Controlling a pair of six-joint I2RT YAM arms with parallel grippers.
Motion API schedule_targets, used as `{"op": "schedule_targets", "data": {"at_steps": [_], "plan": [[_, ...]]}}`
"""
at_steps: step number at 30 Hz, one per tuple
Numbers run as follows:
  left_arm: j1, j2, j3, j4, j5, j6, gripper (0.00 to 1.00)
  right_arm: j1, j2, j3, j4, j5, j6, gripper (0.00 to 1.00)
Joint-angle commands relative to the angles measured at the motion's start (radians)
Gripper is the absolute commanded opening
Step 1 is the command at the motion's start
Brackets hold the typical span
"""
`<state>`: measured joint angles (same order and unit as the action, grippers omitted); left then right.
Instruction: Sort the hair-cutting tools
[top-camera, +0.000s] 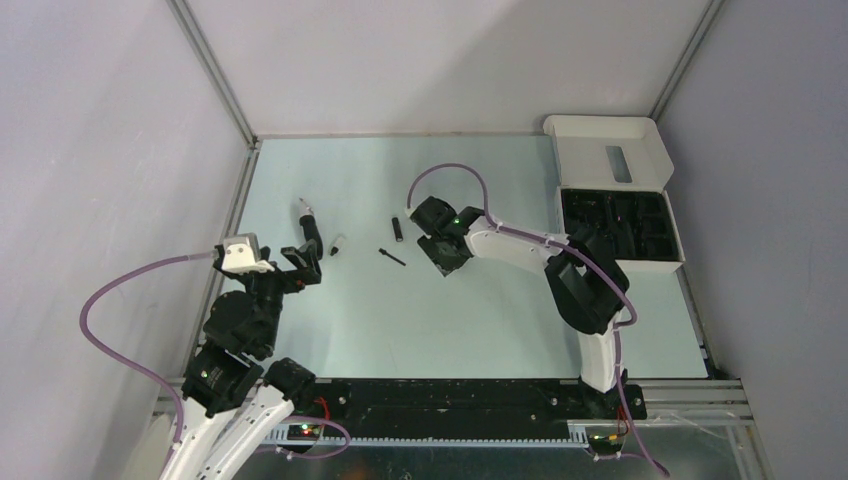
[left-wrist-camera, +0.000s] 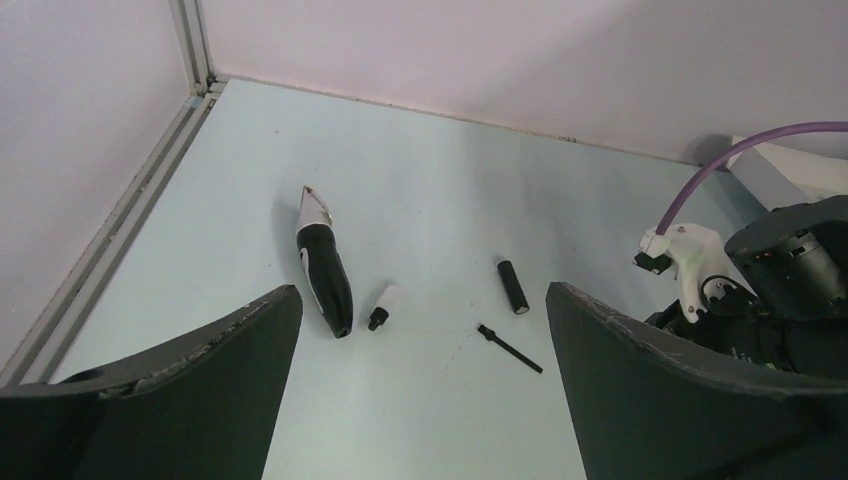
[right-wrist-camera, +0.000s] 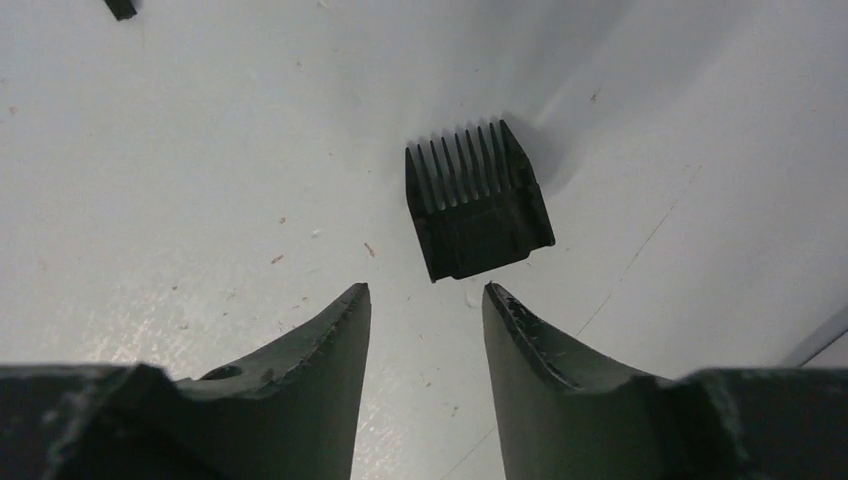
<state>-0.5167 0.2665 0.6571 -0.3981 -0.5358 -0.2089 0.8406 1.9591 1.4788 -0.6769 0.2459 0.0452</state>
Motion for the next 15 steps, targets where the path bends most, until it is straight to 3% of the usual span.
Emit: {"op": "schedule_targets", "data": {"at_steps": [1,15], "plan": [[0.006,0.012,0.013,0.033,0.018,0.018,1.0,-0.008,0.023,0.004,0.039,-0.017,-0.033,0.47],[0.009,0.017,0.008,0.045,0.062,0.03,1.0,-0.03,0.079,-0.015,0.098,-0.036,-0.043,0.2]]}}
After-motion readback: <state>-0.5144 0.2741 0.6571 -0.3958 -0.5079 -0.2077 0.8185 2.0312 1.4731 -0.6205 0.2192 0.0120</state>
